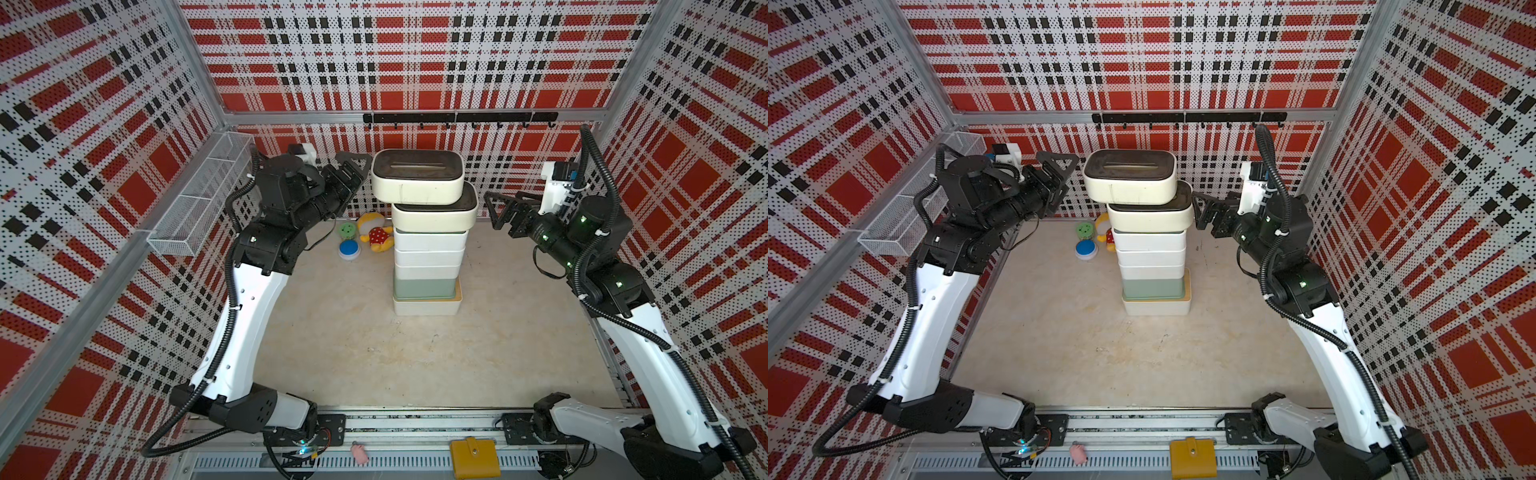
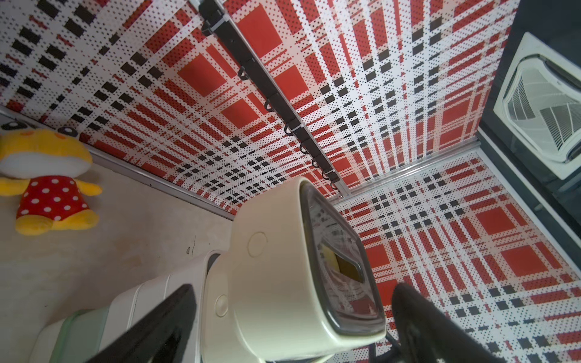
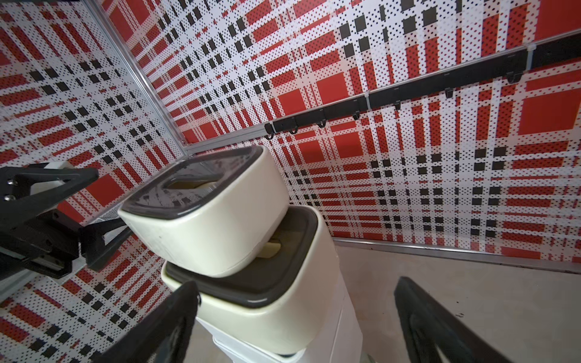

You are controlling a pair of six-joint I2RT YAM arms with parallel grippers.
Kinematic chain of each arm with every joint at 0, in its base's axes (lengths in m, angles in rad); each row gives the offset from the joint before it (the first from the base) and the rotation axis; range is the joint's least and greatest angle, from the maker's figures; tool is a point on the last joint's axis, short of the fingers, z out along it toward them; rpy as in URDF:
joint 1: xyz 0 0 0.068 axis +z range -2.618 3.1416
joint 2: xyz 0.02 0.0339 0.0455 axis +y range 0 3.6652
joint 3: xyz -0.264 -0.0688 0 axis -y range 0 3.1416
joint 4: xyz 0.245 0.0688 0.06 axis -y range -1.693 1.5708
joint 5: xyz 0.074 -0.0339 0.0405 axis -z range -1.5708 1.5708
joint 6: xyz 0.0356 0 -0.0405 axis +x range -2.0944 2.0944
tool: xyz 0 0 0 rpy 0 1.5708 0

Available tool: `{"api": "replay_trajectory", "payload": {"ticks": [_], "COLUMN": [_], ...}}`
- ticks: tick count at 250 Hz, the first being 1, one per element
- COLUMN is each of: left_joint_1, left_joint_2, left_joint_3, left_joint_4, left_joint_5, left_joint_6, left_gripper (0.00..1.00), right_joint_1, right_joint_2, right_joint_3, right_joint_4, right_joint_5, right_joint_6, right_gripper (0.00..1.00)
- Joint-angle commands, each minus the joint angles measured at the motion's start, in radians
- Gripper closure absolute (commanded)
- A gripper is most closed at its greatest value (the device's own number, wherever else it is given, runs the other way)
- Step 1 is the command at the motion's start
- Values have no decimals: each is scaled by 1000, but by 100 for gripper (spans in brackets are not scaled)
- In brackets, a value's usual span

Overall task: Stack the tissue boxes
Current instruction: Adjust the tissue box on the tissue box.

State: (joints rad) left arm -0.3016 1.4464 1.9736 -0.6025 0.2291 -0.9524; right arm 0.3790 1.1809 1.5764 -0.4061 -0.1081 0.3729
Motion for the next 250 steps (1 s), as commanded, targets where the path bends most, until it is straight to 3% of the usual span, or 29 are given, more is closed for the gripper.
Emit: {"api": "replay_trajectory", "payload": {"ticks": [1,66,125,250], "left_joint_1": [24,26,24,-28], "left_joint_2": [42,178,222,291], "left_joint_3": [84,260,298,371], "left_joint_4": [-40,-131,-124,-63], "left_joint_5": [48,185,194,255], "left_joint_6": [151,282,320,341], "left_gripper": [1,1,1,1], "right_joint_1": [-5,-5,-5,-7], "right_joint_2": [43,169,267,342], "right_joint_3": [86,262,355,380], "right_joint_4": [-17,-41,-40,-16], "right_joint_5": [-72,-210,-285,-339], "right_joint_6": [61,182,261,313], "right_gripper": [0,0,0,0]}}
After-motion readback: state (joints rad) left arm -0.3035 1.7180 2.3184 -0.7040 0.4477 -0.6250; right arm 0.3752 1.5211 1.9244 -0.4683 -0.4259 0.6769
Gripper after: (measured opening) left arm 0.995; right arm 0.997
